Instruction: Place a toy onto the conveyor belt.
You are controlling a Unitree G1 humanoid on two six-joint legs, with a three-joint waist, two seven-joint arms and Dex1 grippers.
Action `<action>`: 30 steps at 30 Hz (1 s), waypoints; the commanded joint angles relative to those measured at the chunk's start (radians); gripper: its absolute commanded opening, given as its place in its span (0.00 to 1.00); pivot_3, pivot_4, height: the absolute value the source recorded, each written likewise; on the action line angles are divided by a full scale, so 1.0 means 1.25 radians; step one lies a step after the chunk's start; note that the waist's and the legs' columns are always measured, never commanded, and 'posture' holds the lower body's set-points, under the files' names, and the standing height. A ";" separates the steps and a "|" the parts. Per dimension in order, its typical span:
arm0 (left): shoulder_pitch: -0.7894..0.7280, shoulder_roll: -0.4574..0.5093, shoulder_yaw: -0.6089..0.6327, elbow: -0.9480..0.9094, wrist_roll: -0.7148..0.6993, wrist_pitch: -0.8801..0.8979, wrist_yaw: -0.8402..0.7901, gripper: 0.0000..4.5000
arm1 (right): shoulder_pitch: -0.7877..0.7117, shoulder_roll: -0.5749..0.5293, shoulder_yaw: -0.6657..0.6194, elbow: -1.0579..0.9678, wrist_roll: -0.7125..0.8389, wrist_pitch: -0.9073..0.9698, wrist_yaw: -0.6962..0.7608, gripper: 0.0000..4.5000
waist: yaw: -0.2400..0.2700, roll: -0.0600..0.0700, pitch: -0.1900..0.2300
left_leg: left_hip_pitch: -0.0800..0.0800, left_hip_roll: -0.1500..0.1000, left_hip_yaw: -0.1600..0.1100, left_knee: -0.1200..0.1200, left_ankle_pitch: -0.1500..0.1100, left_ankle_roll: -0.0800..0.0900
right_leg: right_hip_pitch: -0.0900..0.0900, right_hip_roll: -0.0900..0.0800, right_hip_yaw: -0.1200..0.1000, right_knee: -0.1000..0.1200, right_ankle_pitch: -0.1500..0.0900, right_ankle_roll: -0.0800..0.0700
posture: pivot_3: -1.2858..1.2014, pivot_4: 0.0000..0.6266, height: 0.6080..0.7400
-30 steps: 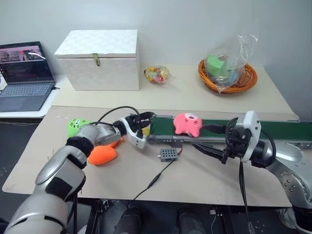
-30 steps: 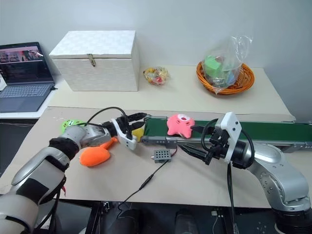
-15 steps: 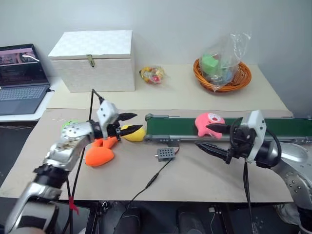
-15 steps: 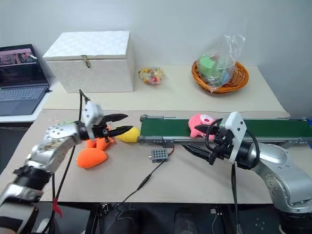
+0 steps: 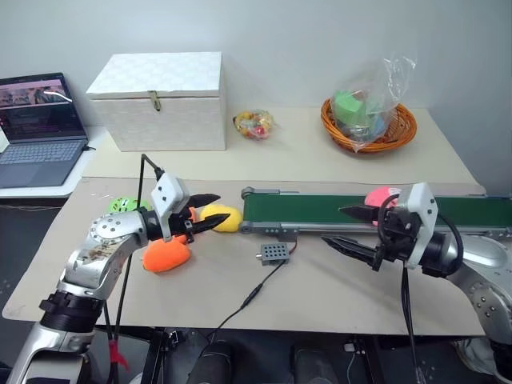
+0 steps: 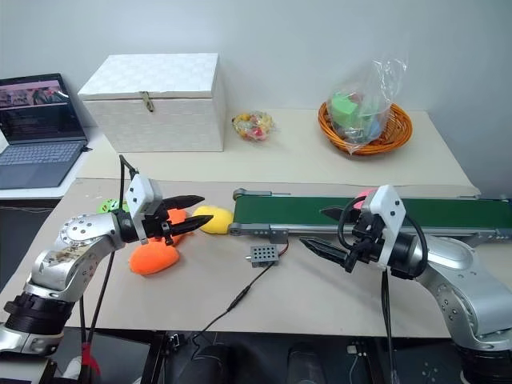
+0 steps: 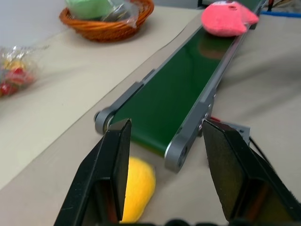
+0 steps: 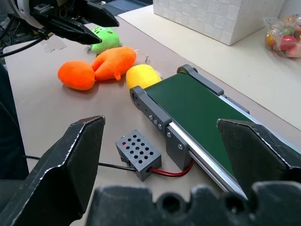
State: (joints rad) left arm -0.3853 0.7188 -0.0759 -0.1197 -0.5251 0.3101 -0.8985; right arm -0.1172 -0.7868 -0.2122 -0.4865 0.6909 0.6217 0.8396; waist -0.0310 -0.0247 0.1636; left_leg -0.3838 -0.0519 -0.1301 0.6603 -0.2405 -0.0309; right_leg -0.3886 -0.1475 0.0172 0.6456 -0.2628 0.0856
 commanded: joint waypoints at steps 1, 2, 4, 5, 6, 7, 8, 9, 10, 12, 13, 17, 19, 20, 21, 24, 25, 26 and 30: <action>-0.018 -0.011 0.027 -0.040 -0.051 0.052 -0.034 0.56 | -0.012 -0.008 -0.015 -0.013 0.007 -0.003 0.001 1.00 | -0.001 0.000 0.000 | 0.000 0.000 0.000 0.000 0.000 0.000 | 0.000 0.000 0.000 0.000 0.000 0.000 | 0.52 0.24 1.00; -0.022 -0.016 0.028 -0.043 -0.064 0.067 -0.043 0.56 | -0.011 -0.009 -0.016 -0.013 0.007 -0.003 0.001 1.00 | -0.001 0.000 0.000 | 0.000 0.000 0.000 0.000 0.000 0.000 | 0.000 0.000 0.000 0.000 0.000 0.000 | 0.52 0.24 1.00; -0.027 -0.026 0.034 -0.046 -0.083 0.093 -0.054 0.56 | -0.008 -0.010 -0.020 -0.015 0.007 -0.003 0.000 1.00 | -0.001 0.000 0.000 | 0.000 0.000 0.000 0.000 0.000 0.000 | 0.000 0.000 0.000 0.000 0.000 0.000 | 0.52 0.24 1.00; -0.029 -0.029 0.036 -0.046 -0.086 0.101 -0.057 0.56 | -0.006 -0.010 -0.022 -0.016 0.007 -0.003 -0.001 1.00 | -0.001 0.000 0.000 | 0.000 0.000 0.000 0.000 0.000 0.000 | 0.000 0.000 0.000 0.000 0.000 0.000 | 0.52 0.24 1.00; -0.032 -0.033 0.038 -0.046 -0.086 0.107 -0.060 0.56 | -0.004 -0.011 -0.024 -0.017 0.007 -0.002 -0.001 1.00 | 0.000 0.000 0.000 | 0.000 0.000 0.000 0.000 0.000 0.000 | 0.000 0.000 0.000 0.000 0.000 0.000 | 0.52 0.24 1.00; -0.035 -0.036 0.037 -0.044 -0.085 0.110 -0.064 0.56 | -0.003 -0.011 -0.024 -0.017 0.006 -0.003 0.000 1.00 | 0.000 0.000 0.000 | 0.000 0.000 0.000 0.000 0.000 0.000 | 0.000 0.000 0.000 0.000 0.000 0.000 | 0.52 0.24 1.00; -0.038 -0.041 0.035 -0.042 -0.081 0.110 -0.067 0.56 | -0.002 -0.011 -0.023 -0.017 0.005 -0.004 0.000 1.00 | 0.000 0.000 0.000 | 0.000 0.000 0.000 0.000 0.000 0.000 | 0.000 0.000 0.000 0.000 0.000 0.000 | 0.52 0.24 1.00; -0.043 -0.046 0.033 -0.038 -0.080 0.111 -0.070 0.56 | -0.002 -0.012 -0.023 -0.017 0.004 -0.004 -0.001 1.00 | 0.000 0.000 0.000 | 0.000 0.000 0.000 0.000 0.000 0.000 | 0.000 0.000 0.000 0.000 0.000 0.000 | 0.52 0.24 1.00; -0.047 -0.051 0.031 -0.034 -0.077 0.112 -0.072 0.56 | -0.003 -0.012 -0.022 -0.016 0.003 -0.005 -0.001 1.00 | 0.000 0.000 0.000 | 0.000 0.000 0.000 0.000 0.000 0.000 | 0.000 0.000 0.000 0.000 0.000 0.000 | 0.52 0.24 1.00; -0.052 -0.059 0.029 -0.030 -0.073 0.113 -0.077 0.56 | -0.002 -0.013 -0.021 -0.017 0.003 -0.005 -0.001 1.00 | 0.000 0.000 0.000 | 0.000 0.000 0.000 0.000 0.000 0.000 | 0.000 0.000 0.000 0.000 0.000 0.000 | 0.52 0.24 1.00; -0.055 -0.063 0.029 -0.029 -0.071 0.114 -0.079 0.56 | -0.001 -0.014 -0.022 -0.018 0.004 -0.005 -0.002 1.00 | 0.000 0.000 0.000 | 0.000 0.000 0.000 0.000 0.000 0.000 | 0.000 0.000 0.000 0.000 0.000 0.000 | 0.52 0.24 1.00; -0.061 -0.076 0.028 -0.032 -0.067 0.119 -0.085 0.56 | 0.005 -0.016 -0.025 -0.022 0.005 -0.004 -0.001 1.00 | 0.001 0.000 0.000 | 0.000 0.000 0.000 0.000 0.000 0.000 | 0.000 0.000 0.000 0.000 0.000 0.000 | 0.52 0.24 1.00; -0.062 -0.081 0.029 -0.036 -0.068 0.124 -0.088 0.56 | 0.009 -0.017 -0.027 -0.024 0.005 -0.004 -0.001 1.00 | 0.002 0.000 0.000 | 0.000 0.000 0.000 0.000 0.000 0.000 | 0.000 0.000 0.000 0.000 0.000 0.000 | 0.52 0.24 1.00; -0.063 -0.082 0.029 -0.037 -0.069 0.129 -0.088 0.56 | 0.010 -0.017 -0.027 -0.024 0.006 -0.005 -0.001 1.00 | 0.002 0.000 0.000 | 0.000 0.000 0.000 0.000 0.000 0.000 | 0.000 0.000 0.000 0.000 0.000 0.000 | 0.52 0.24 1.00; -0.064 -0.082 0.028 -0.037 -0.071 0.133 -0.091 0.56 | 0.011 -0.017 -0.028 -0.025 0.006 -0.005 -0.002 1.00 | 0.002 0.000 0.000 | 0.000 0.000 0.000 0.000 0.000 0.000 | 0.000 0.000 0.000 0.000 0.000 0.000 | 0.52 0.24 1.00; -0.068 -0.085 0.033 -0.038 -0.076 0.138 -0.095 0.56 | 0.014 -0.017 -0.030 -0.027 0.008 -0.005 -0.003 1.00 | 0.002 0.000 0.000 | 0.000 0.000 0.000 0.000 0.000 0.000 | 0.000 0.000 0.000 0.000 0.000 0.000 | 0.52 0.24 1.00; -0.069 -0.085 0.034 -0.039 -0.076 0.140 -0.096 0.56 | 0.015 -0.017 -0.031 -0.028 0.008 -0.005 -0.003 1.00 | 0.003 0.000 0.000 | 0.000 0.000 0.000 0.000 0.000 0.000 | 0.000 0.000 0.000 0.000 0.000 0.000 | 0.52 0.24 1.00; -0.070 -0.086 0.035 -0.039 -0.076 0.142 -0.097 0.56 | 0.016 -0.016 -0.031 -0.029 0.008 -0.006 -0.003 1.00 | 0.003 0.000 0.000 | 0.000 0.000 0.000 0.000 0.000 0.000 | 0.000 0.000 0.000 0.000 0.000 0.000 | 0.52 0.24 1.00; -0.073 -0.090 0.041 -0.038 -0.081 0.146 -0.100 0.56 | 0.019 -0.015 -0.031 -0.027 0.007 -0.008 -0.002 1.00 | 0.003 0.000 0.000 | 0.000 0.000 0.000 0.000 0.000 0.000 | 0.000 0.000 0.000 -0.001 0.000 0.000 | 0.52 0.24 1.00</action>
State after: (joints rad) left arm -0.4567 0.6077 -0.0562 -0.1416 -0.6084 0.4920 -1.0162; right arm -0.0935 -0.7955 -0.2148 -0.4914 0.6899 0.6217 0.8370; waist -0.0266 -0.0249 0.1637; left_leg -0.3842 -0.0519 -0.1302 0.6603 -0.2405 -0.0308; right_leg -0.3885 -0.1475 0.0172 0.6449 -0.2628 0.0856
